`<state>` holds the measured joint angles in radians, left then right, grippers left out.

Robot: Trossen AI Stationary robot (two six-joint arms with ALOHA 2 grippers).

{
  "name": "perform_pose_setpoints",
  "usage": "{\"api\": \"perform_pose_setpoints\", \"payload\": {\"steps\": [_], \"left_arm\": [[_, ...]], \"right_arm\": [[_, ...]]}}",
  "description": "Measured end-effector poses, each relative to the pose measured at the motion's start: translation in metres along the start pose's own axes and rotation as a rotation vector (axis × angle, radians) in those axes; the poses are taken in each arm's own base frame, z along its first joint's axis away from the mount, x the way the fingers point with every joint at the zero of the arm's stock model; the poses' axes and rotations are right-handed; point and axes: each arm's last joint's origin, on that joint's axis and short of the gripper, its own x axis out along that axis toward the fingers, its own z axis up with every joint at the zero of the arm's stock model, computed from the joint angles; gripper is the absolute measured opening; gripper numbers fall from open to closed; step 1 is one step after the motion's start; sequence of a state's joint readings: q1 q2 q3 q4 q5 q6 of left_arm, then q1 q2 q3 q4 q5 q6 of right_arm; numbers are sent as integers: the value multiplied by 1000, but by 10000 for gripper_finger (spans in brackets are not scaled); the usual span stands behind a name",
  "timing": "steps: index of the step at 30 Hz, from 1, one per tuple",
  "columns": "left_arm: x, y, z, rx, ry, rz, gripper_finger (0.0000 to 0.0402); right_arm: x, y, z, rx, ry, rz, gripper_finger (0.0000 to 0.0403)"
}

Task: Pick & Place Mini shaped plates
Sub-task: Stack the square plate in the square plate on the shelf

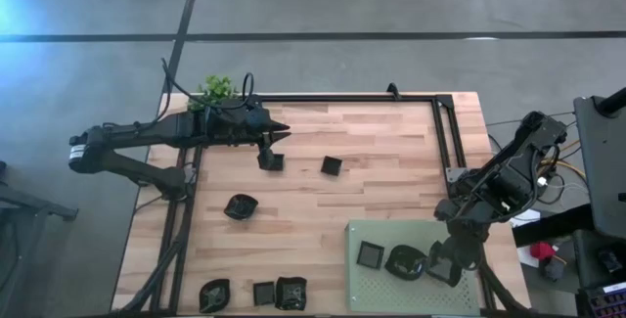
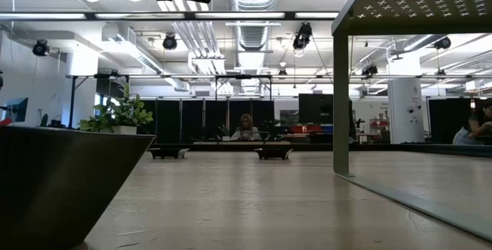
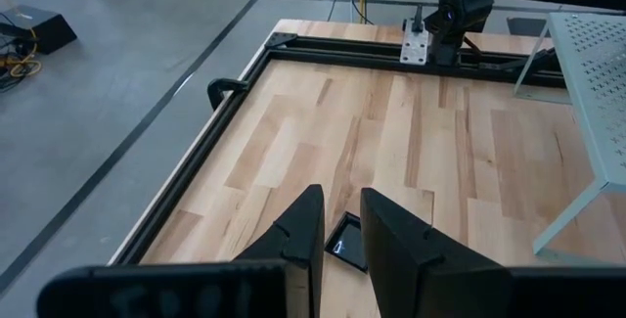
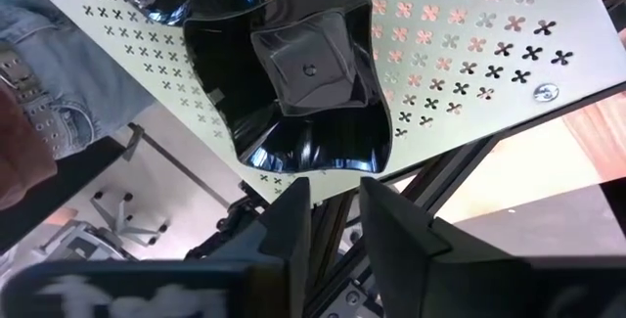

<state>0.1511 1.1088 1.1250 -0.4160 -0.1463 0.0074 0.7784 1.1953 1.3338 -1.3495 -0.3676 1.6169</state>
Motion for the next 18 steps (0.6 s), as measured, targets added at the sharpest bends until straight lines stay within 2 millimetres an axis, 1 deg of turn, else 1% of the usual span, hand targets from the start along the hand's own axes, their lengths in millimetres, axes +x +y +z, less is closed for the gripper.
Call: {"api": "perform_pose_setpoints", "payload": {"steps": [5, 13, 18], "left_arm": [[0, 0, -1, 1, 7, 0, 64], [0, 0, -7, -25, 71, 1, 64], [-1, 0, -17, -84, 176, 8, 64]], "right_arm": [[0, 0, 0, -1, 0, 1, 92], [-5, -1, -1, -1, -9, 22, 72], [-16, -2, -1, -10, -132, 69, 63]]}}
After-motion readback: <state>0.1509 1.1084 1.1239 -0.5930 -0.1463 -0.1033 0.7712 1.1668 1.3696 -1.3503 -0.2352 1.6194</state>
